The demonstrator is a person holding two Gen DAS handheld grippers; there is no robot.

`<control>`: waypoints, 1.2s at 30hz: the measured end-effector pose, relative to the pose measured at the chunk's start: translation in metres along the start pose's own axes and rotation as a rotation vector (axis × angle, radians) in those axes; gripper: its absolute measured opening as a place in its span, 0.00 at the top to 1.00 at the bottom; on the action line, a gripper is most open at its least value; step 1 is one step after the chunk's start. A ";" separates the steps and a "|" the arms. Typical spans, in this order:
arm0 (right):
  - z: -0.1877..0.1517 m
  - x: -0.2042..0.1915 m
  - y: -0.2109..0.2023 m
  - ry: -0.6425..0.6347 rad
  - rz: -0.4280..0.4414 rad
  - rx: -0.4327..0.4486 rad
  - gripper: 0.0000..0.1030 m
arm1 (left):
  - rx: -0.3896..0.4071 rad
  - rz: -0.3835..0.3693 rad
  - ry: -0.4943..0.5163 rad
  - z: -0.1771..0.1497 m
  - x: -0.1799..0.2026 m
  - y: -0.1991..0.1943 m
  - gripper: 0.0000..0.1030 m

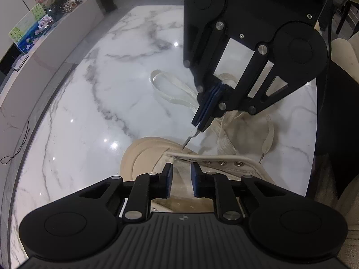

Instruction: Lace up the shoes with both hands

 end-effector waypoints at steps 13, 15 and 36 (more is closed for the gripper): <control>0.002 0.000 0.009 -0.025 0.005 -0.019 1.00 | 0.003 0.016 0.048 0.002 0.000 0.002 0.88; 0.003 0.001 0.008 -0.026 0.004 -0.019 1.00 | 0.006 0.016 0.050 0.003 0.000 0.001 0.88; 0.011 0.001 0.012 -0.058 0.006 -0.036 1.00 | 0.005 0.019 0.071 0.004 0.000 0.003 0.88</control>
Point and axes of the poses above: each gripper's, at about its wrist camera, not at the fingertips, and y roughly the way its jaws point, x to its right, z to its top, the point moved 4 cm from there along y, roughly the way its jaws point, and after that the axes turned 7 degrees about -z, right-handed, at the moved point
